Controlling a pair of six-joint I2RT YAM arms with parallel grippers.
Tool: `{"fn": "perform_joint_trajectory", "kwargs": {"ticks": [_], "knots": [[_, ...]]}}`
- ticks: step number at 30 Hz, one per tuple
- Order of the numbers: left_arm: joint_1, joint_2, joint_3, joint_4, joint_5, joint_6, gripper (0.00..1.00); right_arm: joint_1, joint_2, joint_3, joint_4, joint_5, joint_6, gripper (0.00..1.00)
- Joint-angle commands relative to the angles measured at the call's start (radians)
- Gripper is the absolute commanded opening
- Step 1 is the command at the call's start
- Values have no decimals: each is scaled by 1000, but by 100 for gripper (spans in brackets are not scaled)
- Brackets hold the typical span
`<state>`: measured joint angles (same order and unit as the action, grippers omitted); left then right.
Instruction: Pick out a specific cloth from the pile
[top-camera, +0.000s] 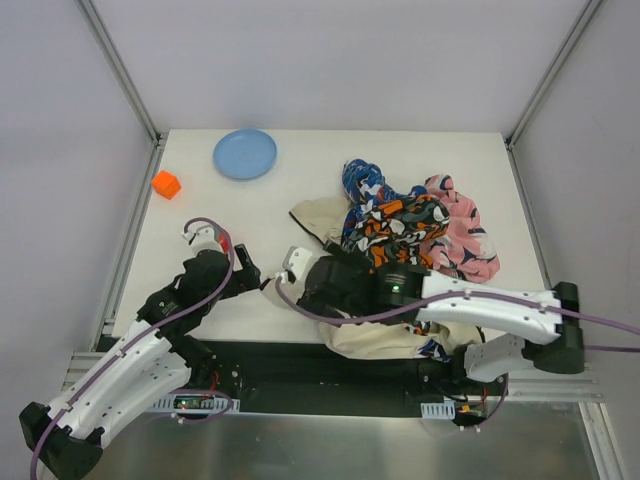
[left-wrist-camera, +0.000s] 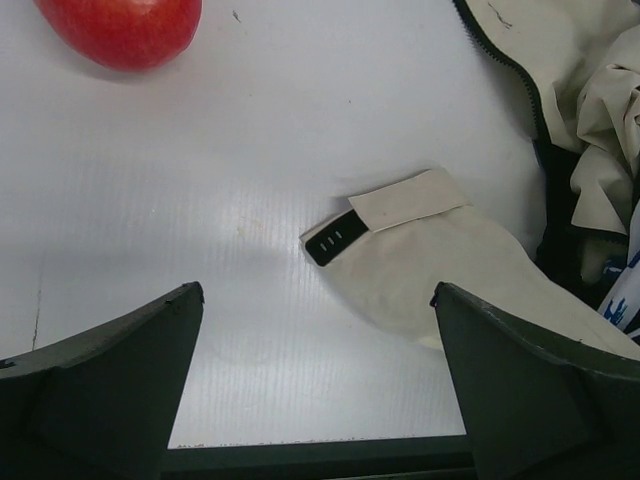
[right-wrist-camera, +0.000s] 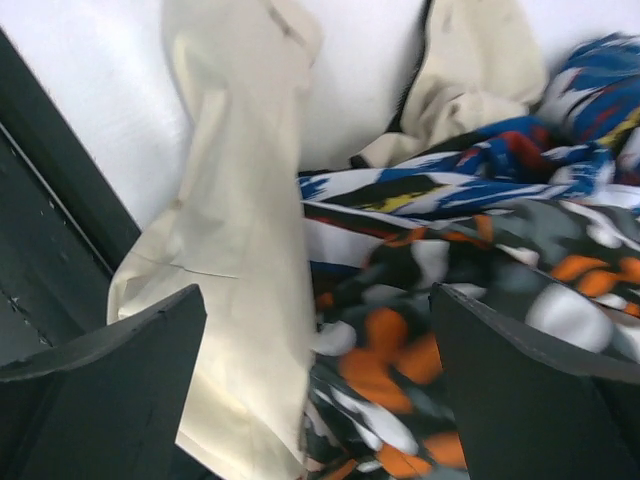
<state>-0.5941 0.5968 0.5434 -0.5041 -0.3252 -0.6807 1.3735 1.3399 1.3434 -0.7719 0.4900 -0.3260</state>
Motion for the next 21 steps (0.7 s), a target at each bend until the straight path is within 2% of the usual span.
{"fn": "perform_joint_trajectory", "kwargs": {"ticks": [1,4,7,13,21], "knots": [[5,-41,-26,22,-35,4,99,21,125,34,-179,10,120,96],[5,-66,-40,24,-37,-3,99,21,198,-6,-181,2,182,96],[5,-78,-45,24,-29,-6,99,18,245,-26,-204,59,206,96],[5,-77,-49,24,-20,-13,99,-111,329,-101,-204,2,266,96],[5,-83,-54,24,-37,-13,99,-247,468,-230,-40,-214,288,97]]}}
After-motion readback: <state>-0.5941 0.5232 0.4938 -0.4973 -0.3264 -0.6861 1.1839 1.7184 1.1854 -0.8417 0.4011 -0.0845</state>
